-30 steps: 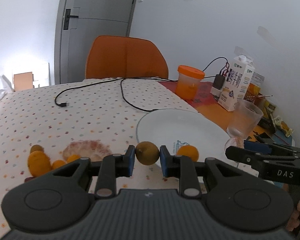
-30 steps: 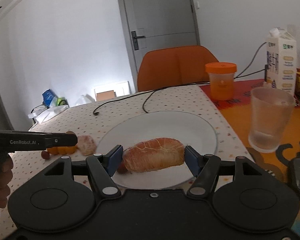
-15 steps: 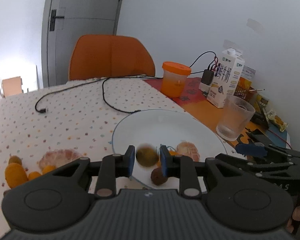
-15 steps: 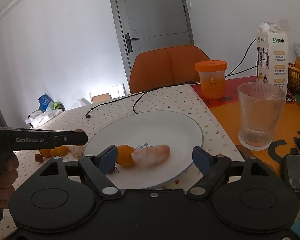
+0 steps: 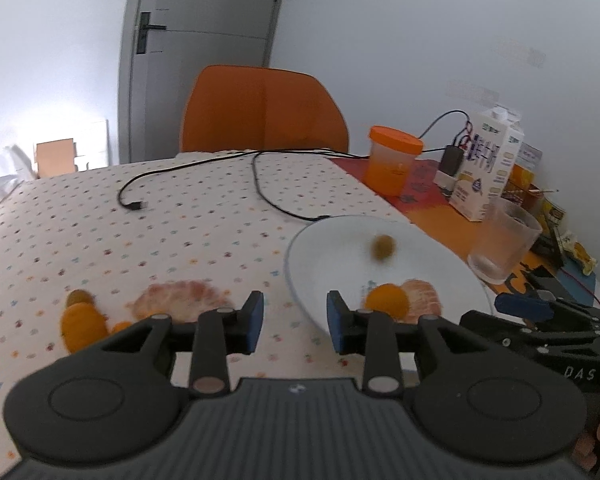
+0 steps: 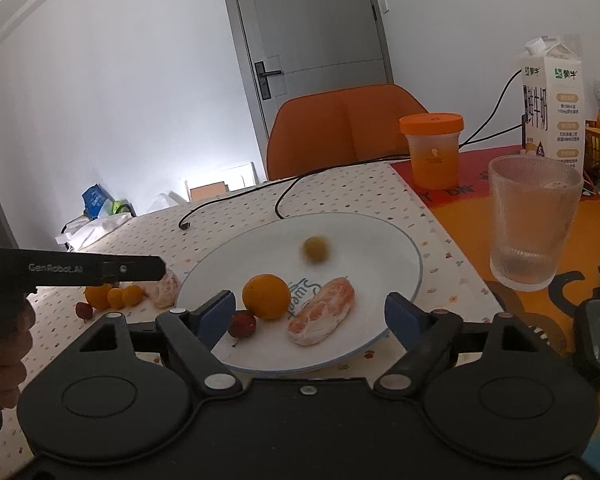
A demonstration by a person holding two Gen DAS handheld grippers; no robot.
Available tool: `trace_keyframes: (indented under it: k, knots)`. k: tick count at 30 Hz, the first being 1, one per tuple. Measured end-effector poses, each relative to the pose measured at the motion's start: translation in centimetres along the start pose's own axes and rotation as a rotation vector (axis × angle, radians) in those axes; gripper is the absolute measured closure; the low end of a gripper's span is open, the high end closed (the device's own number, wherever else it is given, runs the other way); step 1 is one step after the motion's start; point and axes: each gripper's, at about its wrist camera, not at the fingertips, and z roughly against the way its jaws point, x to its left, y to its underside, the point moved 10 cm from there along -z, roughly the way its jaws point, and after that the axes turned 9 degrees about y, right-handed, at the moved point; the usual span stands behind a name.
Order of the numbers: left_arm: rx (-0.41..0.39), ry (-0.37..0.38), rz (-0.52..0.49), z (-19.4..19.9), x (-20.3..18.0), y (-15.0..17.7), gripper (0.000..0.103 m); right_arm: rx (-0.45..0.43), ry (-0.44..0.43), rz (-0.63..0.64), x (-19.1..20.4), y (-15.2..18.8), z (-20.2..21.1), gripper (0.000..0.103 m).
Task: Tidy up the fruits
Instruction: 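Move both open tools back to the remaining fruit pile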
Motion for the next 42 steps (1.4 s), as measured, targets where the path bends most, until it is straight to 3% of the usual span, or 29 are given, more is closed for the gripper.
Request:
trace_keyframes:
  k: [13, 20, 34, 42]
  knots:
    - [-0.035, -0.077, 0.061, 3.5, 4.2, 0.5, 0.053, -0.006, -0.022, 0.002, 2.1, -0.3, -0.1, 0.021]
    - [-0.044, -0.121, 0.063, 5.0, 5.8, 0.9, 0.037, -0.016, -0.043, 0.017, 3.6, -0.9, -0.4, 0.021]
    - [-0.057, -0.188, 0.113, 6.9, 9.6, 1.3, 0.034, -0.003, -0.135, 0.070, 7.7, -1.1, -1.0, 0.021]
    - [-0.062, -0.189, 0.122, 7.2, 10.6, 1.5, 0.034, 0.016, -0.184, 0.099, 9.8, -1.2, -1.3, 0.030]
